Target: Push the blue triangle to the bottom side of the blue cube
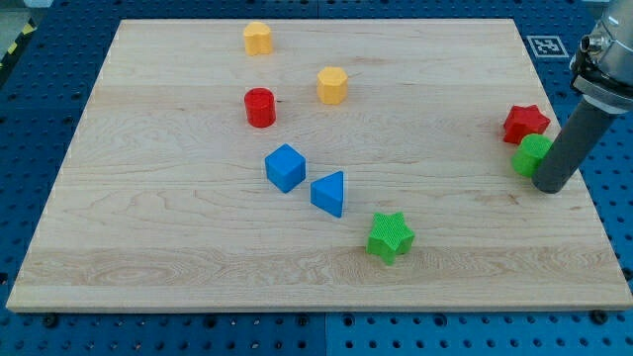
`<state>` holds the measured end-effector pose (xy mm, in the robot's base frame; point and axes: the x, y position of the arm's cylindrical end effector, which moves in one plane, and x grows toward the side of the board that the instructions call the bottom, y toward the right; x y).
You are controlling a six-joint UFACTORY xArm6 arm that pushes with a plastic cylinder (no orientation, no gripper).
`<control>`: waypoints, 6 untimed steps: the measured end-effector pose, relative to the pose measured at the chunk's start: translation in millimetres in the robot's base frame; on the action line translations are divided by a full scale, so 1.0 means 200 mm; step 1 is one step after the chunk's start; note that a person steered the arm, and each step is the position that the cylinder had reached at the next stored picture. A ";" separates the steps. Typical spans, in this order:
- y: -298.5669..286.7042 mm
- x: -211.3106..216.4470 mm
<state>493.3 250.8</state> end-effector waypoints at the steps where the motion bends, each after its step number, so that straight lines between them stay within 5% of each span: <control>1: -0.15 0.11; 2: -0.61 0.15; 6: -0.97 0.01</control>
